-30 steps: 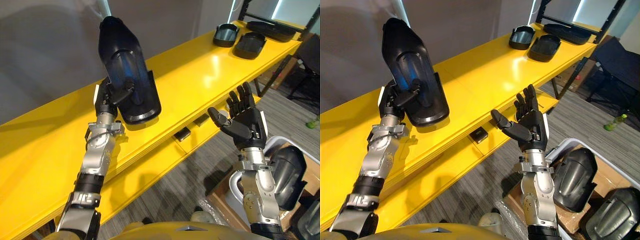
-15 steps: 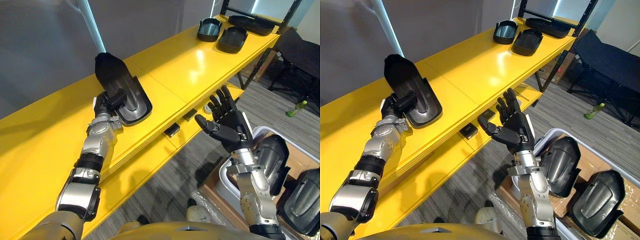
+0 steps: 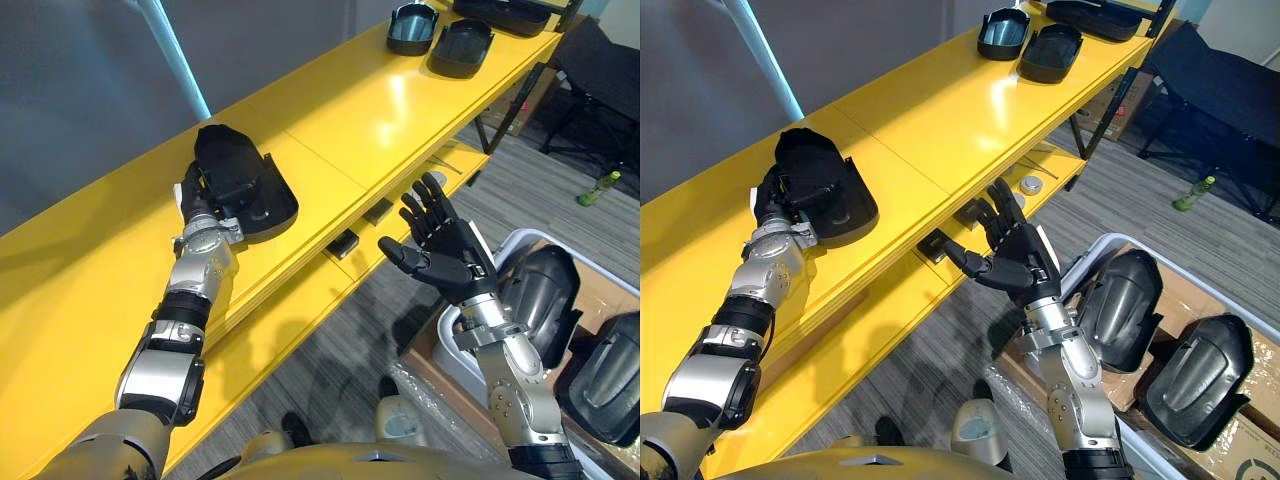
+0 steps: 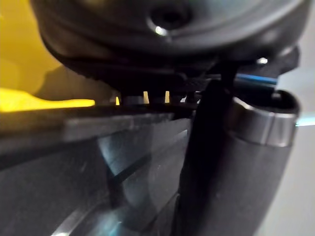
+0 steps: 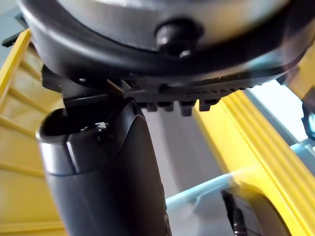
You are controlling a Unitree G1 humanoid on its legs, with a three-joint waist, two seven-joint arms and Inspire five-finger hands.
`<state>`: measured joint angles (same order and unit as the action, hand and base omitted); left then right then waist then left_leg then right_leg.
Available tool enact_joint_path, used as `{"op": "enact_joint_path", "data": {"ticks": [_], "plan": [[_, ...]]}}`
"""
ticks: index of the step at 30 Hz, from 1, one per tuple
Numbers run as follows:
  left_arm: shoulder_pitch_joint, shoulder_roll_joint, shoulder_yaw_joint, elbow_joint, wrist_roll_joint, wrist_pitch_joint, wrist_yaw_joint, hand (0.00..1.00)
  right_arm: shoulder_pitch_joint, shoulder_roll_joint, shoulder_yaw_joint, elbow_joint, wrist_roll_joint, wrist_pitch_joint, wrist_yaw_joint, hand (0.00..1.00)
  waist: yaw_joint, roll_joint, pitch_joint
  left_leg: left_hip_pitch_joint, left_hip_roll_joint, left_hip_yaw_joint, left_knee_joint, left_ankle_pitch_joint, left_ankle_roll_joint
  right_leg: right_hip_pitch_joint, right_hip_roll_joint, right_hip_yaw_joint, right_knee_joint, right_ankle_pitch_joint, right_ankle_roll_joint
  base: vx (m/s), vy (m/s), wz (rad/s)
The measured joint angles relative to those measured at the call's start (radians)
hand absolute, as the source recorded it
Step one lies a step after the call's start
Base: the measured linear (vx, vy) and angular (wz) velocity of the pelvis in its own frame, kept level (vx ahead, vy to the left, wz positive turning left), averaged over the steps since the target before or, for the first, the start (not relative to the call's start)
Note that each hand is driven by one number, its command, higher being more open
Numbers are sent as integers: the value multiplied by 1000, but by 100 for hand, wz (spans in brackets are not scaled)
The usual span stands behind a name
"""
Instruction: Walk over and take three plastic housings, then place them on the shelf
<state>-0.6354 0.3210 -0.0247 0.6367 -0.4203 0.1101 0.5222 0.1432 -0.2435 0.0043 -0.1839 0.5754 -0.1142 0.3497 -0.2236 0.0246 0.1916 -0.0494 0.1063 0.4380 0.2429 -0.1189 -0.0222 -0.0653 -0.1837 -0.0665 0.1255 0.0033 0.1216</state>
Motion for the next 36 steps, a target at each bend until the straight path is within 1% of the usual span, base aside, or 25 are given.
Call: {"op": "enact_joint_path", "data": {"ticks": [4,7,8,9,11,14,16,19,20,21,22,23,25,26,27,28,29,30,31,32,33,34,35,36], "plan": [[-44,3,46,32,5,-5,95,100,4,-2,26,-19,0,1,20,100,0,-2,11,-13,14,4,19,-9,-3,-3,12,8,-8,6,1,-9,-5,-4],[-66,7,76,53,-1,-8,134,100,4,-6,43,-19,0,1,21,100,0,0,15,-13,19,7,30,-15,-4,-2,14,11,-8,6,1,27,5,-4],[-72,10,79,63,-6,-21,142,100,4,-6,53,-19,0,3,21,100,0,0,16,-14,21,9,35,-19,-3,0,16,13,-9,6,1,31,18,-4],[-72,11,80,63,-44,-47,127,100,4,-6,57,-21,1,12,22,100,0,-1,16,-14,21,10,37,-23,-3,1,16,14,-10,7,1,33,20,-3],[-73,12,79,60,-84,-72,110,100,4,-6,59,-21,0,26,24,100,0,-1,19,-14,24,10,48,-32,-3,7,16,15,-15,7,1,40,29,-1],[-75,13,78,56,-142,-96,85,100,-2,-6,66,-21,-20,28,20,100,1,0,27,-13,27,7,69,-47,0,20,16,16,-22,8,4,24,38,-2],[-75,13,76,30,-189,-111,74,100,-7,-6,66,-22,-31,26,-5,100,3,-2,35,-13,25,7,73,-50,3,22,13,16,-23,9,5,-2,36,0],[-73,13,77,-11,-246,-114,54,100,-23,-6,72,-22,-151,14,-69,100,7,-3,36,-11,24,2,74,-50,4,29,13,12,-25,11,6,-11,23,5],[-68,12,77,-43,-247,-125,51,100,-41,-6,83,-22,-218,7,-102,100,9,-3,36,-10,24,-1,75,-50,4,33,13,8,-25,11,6,-11,6,5],[-63,11,78,-69,-246,-130,50,100,-50,-8,90,-22,-254,0,-121,100,11,-3,36,-10,24,-3,75,-50,4,34,14,6,-25,11,6,-15,3,6],[-50,11,78,-129,-245,-136,49,100,-64,-10,104,-22,-315,-15,-154,100,16,-2,36,-10,24,-6,75,-49,5,36,14,2,-25,11,6,-23,0,9],[-13,9,79,-250,-243,-158,38,100,-91,-25,132,-22,-390,-32,-198,100,25,-1,37,-8,21,-13,75,-48,6,41,14,-5,-25,11,6,-22,2,11],[29,4,79,-370,-230,-178,32,100,-116,-37,163,-22,-411,-40,-228,100,33,1,36,-6,16,-29,73,-45,8,55,13,-19,-30,11,6,-14,4,20],[72,-2,79,-465,-209,-198,32,100,-137,-37,185,-22,-409,-51,-241,100,46,3,36,-1,12,-40,66,-41,8,69,11,-31,-39,11,6,-8,-9,29],[123,-13,81,-558,-154,-202,53,100,-157,-36,206,-22,-401,-57,-250,100,62,8,35,3,10,-53,65,-40,7,81,11,-44,-43,10,6,-5,-14,26],[151,-19,81,-603,-118,-206,70,100,-167,-35,216,-22,-401,-59,-251,100,69,11,34,3,9,-59,65,-39,7,86,11,-51,-44,9,5,-9,-14,27],[207,-44,92,-684,-63,-224,106,100,-184,-30,238,-22,-400,-63,-254,100,91,17,31,3,7,-71,62,-35,7,90,10,-65,-48,8,4,-26,-15,32],[260,-72,116,-744,38,-233,164,100,-199,-25,270,-22,-401,-67,-263,100,111,21,28,4,2,-85,52,-27,6,98,9,-80,-56,8,4,-26,-19,34],[285,-87,131,-767,98,-235,203,100,-204,-24,288,-22,-403,-70,-272,100,121,23,27,5,-1,-94,46,-21,6,104,8,-90,-60,8,3,-22,-31,42],[333,-113,164,-812,192,-239,270,100,-208,-18,326,-22,-404,-71,-288,100,139,24,25,5,-7,-112,32,-10,5,110,7,-108,-62,5,0,-3,-43,47],[393,-140,198,-879,235,-241,308,100,-207,-7,367,-21,-403,-71,-307,100,154,24,25,5,-10,-131,26,-3,2,121,7,-128,-67,4,-3,0,-46,42],[430,-154,212,-923,239,-241,318,100,-206,0,387,-19,-403,-71,-317,100,167,24,24,5,-10,-136,25,-2,1,125,8,-135,-70,3,-4,8,-47,36],[511,-179,221,-1007,243,-242,320,100,-205,17,422,-15,-402,-71,-332,100,191,23,24,5,-11,-150,25,-1,0,138,9,-151,-79,3,-4,23,-41,35],[592,-205,208,-1074,269,-242,309,100,-206,33,450,-10,-402,-71,-346,100,211,22,23,5,-15,-167,25,0,0,151,8,-167,-81,0,-8,20,-31,38]]}}
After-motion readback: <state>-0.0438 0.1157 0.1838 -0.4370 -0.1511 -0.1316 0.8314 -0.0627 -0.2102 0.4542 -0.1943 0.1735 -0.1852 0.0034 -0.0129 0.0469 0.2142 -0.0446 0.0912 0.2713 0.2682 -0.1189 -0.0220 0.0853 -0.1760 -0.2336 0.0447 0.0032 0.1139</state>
